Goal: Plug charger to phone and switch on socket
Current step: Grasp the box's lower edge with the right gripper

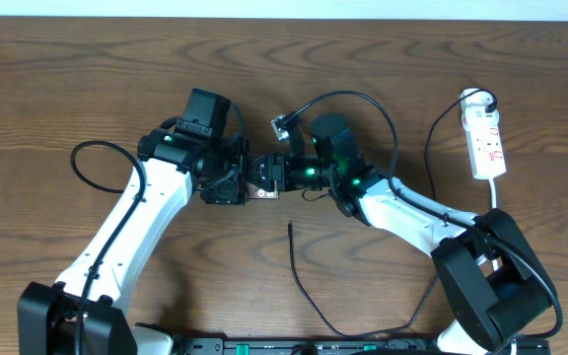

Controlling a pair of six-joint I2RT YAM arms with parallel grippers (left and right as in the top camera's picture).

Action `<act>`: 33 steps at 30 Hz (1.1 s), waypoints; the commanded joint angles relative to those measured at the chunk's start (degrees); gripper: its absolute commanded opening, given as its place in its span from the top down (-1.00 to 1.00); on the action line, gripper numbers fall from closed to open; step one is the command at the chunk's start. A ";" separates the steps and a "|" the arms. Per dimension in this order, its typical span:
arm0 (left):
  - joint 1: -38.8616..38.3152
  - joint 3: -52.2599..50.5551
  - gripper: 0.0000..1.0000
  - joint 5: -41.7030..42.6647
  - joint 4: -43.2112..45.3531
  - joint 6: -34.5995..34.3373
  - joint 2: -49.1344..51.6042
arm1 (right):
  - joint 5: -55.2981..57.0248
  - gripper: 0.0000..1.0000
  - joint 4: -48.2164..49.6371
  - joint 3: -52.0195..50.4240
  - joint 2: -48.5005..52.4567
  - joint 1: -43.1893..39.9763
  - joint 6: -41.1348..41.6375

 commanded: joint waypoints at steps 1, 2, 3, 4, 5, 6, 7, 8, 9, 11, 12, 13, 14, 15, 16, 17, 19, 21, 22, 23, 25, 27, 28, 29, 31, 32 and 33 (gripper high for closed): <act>-0.07 1.53 0.85 0.48 0.17 -0.70 -1.33 | -0.33 0.07 -0.02 0.79 0.48 0.55 -0.20; -0.07 1.53 0.85 0.48 0.17 -0.70 -1.33 | -0.39 0.17 -0.02 0.79 0.48 0.55 -0.20; -0.07 1.53 0.85 0.46 0.17 -0.70 -1.33 | -0.42 0.22 -0.02 0.79 0.48 0.55 -0.20; -0.07 1.53 0.85 0.46 0.17 -0.70 -1.33 | -0.44 0.24 -0.02 0.79 0.48 0.55 -0.22; -0.07 1.53 0.85 0.46 0.17 -0.70 -1.33 | -0.61 0.27 0.00 0.79 0.48 0.55 -0.24; -0.07 1.53 0.85 0.46 0.15 -0.70 -1.33 | -0.72 0.31 0.00 0.79 0.48 0.55 -0.24; -0.07 1.53 0.86 0.46 0.17 -0.70 -1.33 | -0.85 0.35 0.00 0.79 0.48 0.55 -0.24; -0.07 1.53 0.85 0.46 0.15 -0.70 -1.31 | -1.05 0.40 0.00 0.79 0.48 0.55 -0.24; -0.07 1.53 0.85 0.46 0.15 -0.70 -1.31 | -1.07 0.41 0.00 0.79 0.48 0.55 -0.24; -0.07 1.53 0.85 0.44 0.15 -0.68 -1.31 | -1.07 0.49 0.00 0.79 0.48 0.55 -0.24; -0.07 1.53 0.85 0.46 0.15 -0.70 -1.31 | -1.09 0.53 0.00 0.79 0.48 0.55 -0.24; -0.07 1.53 0.85 0.44 0.15 -0.70 -1.31 | -1.11 0.60 0.00 0.79 0.48 0.55 -0.24; -0.07 1.53 0.85 0.44 0.15 -0.68 -1.31 | -1.31 0.65 0.00 0.79 0.48 0.55 -0.26; -0.07 1.53 0.85 0.26 0.17 -0.70 -1.29 | -1.46 0.69 0.00 0.79 0.48 0.55 -0.31; -0.07 1.53 0.85 0.04 0.15 -0.70 -1.29 | -1.62 0.76 0.00 0.79 0.48 0.55 -0.52; -0.07 1.53 0.85 -0.39 0.15 -0.66 -1.29 | -1.75 0.83 -0.02 0.79 0.48 0.55 -0.90; -0.07 1.53 0.85 -0.66 0.15 -0.66 -1.29 | -1.73 0.87 -0.02 0.79 0.48 0.55 -0.90; -0.07 1.53 0.85 -0.81 0.15 -0.68 -1.29 | -1.73 0.92 -0.02 0.79 0.48 0.55 -0.90; -0.07 1.53 0.85 -0.83 0.15 -0.66 -1.29 | -1.73 0.93 -0.02 0.79 0.48 0.55 -0.90; -0.07 1.53 0.85 -0.83 0.13 -0.66 -1.29 | -1.73 0.95 0.00 0.79 0.48 0.55 -0.90; -0.07 1.53 0.85 -0.83 0.15 -0.68 -1.29 | -1.73 0.98 0.00 0.79 0.48 0.55 -0.90; -0.07 1.53 0.85 -0.85 0.13 -0.66 -1.29 | -1.73 0.98 0.00 0.79 0.48 0.55 -0.87; -0.07 1.53 0.85 -0.85 0.11 -0.63 -1.29 | -1.73 0.98 0.00 0.79 0.48 0.55 -0.87; -0.07 1.53 0.85 -0.85 0.13 -0.04 -1.29 | -1.75 0.98 0.00 0.79 0.48 0.52 -0.87; -0.07 1.53 0.56 -1.18 0.09 1.11 -1.29 | -1.84 0.98 0.02 0.79 0.48 0.46 -0.87; -0.04 1.53 0.26 -1.77 0.09 2.08 -1.29 | -1.92 0.98 0.02 0.79 0.48 0.31 -0.87; 0.00 1.53 0.06 -2.38 0.07 3.37 -1.29 | -1.97 0.98 0.00 0.79 0.48 0.09 -0.87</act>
